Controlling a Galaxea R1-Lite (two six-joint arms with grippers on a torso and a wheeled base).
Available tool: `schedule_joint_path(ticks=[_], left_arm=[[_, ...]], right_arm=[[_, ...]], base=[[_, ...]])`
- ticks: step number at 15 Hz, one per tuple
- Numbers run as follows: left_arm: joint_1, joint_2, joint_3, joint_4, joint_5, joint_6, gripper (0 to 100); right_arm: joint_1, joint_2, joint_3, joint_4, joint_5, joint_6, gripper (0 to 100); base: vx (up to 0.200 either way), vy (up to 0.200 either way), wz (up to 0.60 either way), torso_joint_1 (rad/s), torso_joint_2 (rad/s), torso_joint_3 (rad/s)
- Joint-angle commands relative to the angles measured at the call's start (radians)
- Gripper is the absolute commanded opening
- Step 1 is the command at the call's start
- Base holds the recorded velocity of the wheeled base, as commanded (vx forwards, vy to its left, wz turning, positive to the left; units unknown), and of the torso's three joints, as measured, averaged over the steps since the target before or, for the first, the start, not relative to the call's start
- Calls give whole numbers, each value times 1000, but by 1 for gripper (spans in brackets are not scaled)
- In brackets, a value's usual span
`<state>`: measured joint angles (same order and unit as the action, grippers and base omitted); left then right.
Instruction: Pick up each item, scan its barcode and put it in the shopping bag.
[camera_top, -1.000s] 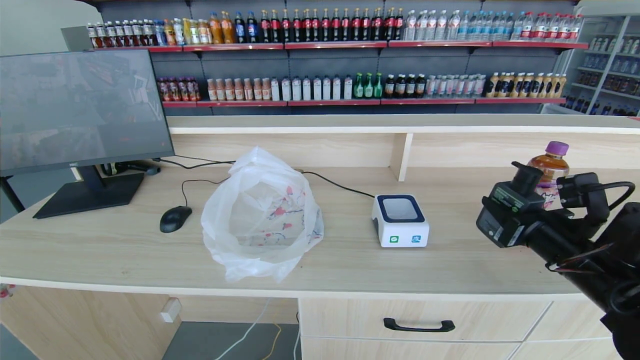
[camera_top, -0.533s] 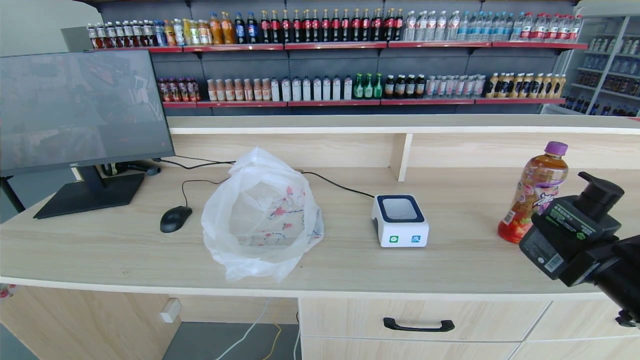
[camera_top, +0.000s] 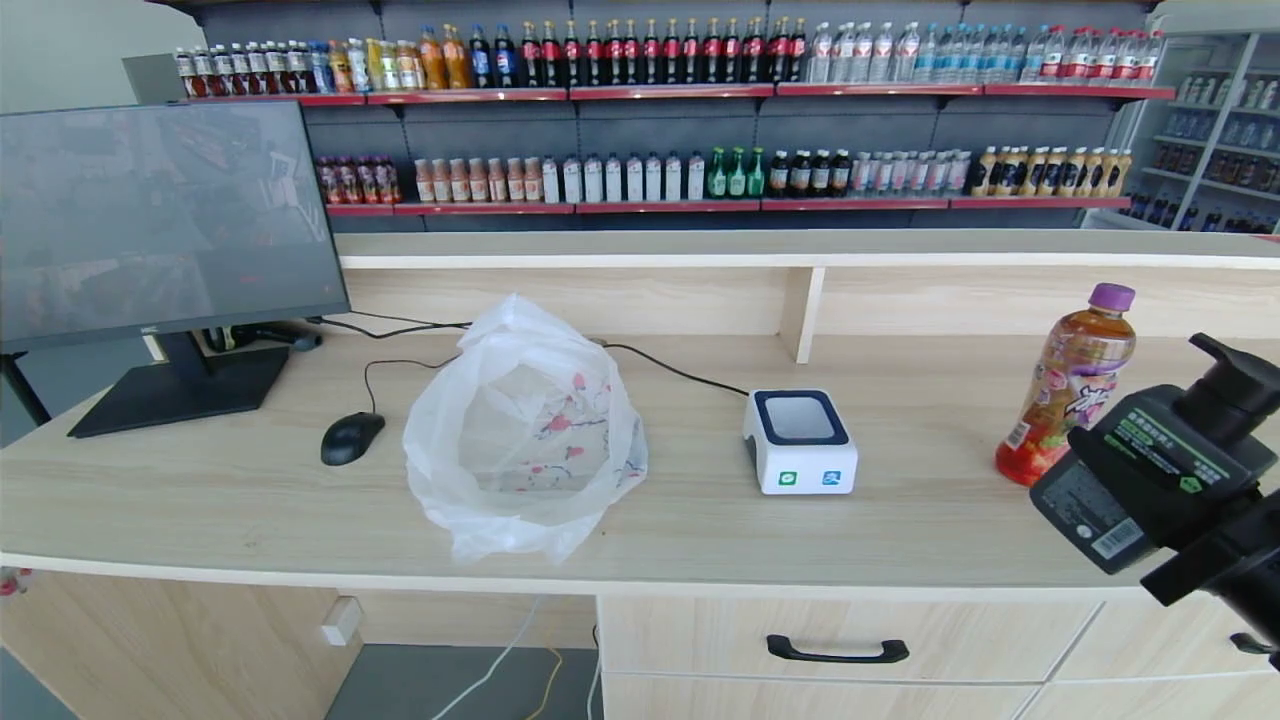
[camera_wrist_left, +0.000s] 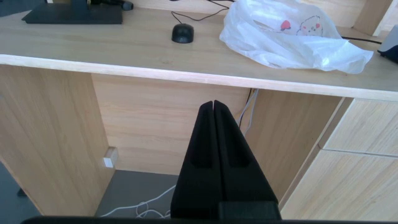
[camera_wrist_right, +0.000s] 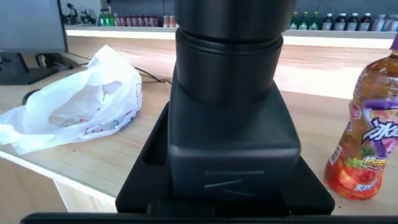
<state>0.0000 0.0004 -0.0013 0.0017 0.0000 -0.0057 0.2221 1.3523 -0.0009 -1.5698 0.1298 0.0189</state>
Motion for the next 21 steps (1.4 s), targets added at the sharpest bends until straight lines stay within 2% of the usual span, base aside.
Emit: schedule_joint_path(ticks=[1,4,7,11,14,18,21], left_arm=[[0,0,0,0,0,0,0],[0,0,0,0,0,0,0],[0,0,0,0,0,0,0],[0,0,0,0,0,0,0],[0,0,0,0,0,0,0],[0,0,0,0,0,0,0],[0,0,0,0,0,0,0]], right_arm=[[100,-9,-1,-1,1,65,0],[209,-7,-8,-1,1,190,0],[302,18,-108,-1,1,366,0],[352,82,-240,-1,1,559,0],[425,111,-298,-1,14,561,0],[554,113,-320,-1,103,546,0],[632,117,-372,-1,106,549,0]], base=[[0,0,0,0,0,0],[0,0,0,0,0,0],[0,0,0,0,0,0],[0,0,0,0,0,0],[0,0,0,0,0,0],[0,0,0,0,0,0],[0,0,0,0,0,0]])
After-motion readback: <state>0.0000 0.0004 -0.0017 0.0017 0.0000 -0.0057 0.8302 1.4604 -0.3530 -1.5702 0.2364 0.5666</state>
